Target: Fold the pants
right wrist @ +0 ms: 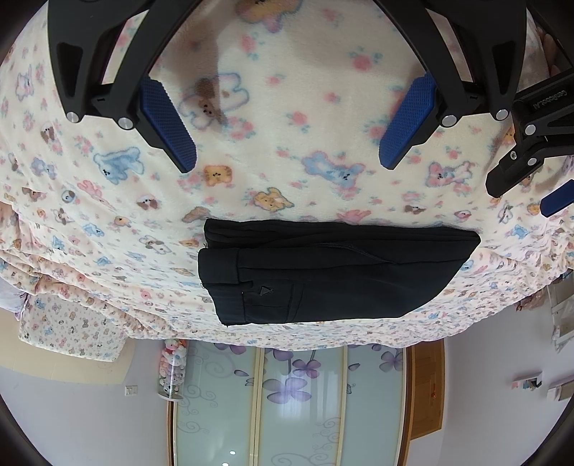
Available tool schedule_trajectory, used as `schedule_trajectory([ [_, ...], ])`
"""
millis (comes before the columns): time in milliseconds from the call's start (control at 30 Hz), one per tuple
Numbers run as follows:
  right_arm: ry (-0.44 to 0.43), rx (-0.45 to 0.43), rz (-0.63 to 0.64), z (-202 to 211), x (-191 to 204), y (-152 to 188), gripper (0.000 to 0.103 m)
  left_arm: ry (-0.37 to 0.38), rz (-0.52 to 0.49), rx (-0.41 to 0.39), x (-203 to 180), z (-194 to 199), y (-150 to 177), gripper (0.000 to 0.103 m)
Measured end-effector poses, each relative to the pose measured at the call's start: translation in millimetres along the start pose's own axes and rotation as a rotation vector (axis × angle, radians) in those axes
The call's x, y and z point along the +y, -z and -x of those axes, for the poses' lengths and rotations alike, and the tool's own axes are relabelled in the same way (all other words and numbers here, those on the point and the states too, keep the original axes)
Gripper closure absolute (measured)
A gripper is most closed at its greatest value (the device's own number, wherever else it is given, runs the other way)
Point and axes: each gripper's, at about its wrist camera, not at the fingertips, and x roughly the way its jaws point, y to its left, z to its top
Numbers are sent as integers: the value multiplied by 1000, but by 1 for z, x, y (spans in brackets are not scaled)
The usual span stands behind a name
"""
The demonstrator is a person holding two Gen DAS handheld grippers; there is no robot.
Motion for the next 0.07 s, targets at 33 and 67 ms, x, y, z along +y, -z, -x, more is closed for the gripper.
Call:
schedule_trajectory([
  [33, 0, 0, 0, 0, 0, 0, 1, -1, 0, -1, 0, 0, 0, 2],
  [67, 0, 0, 0, 0, 0, 0, 1, 0, 0, -2, 0, 0, 0, 2],
])
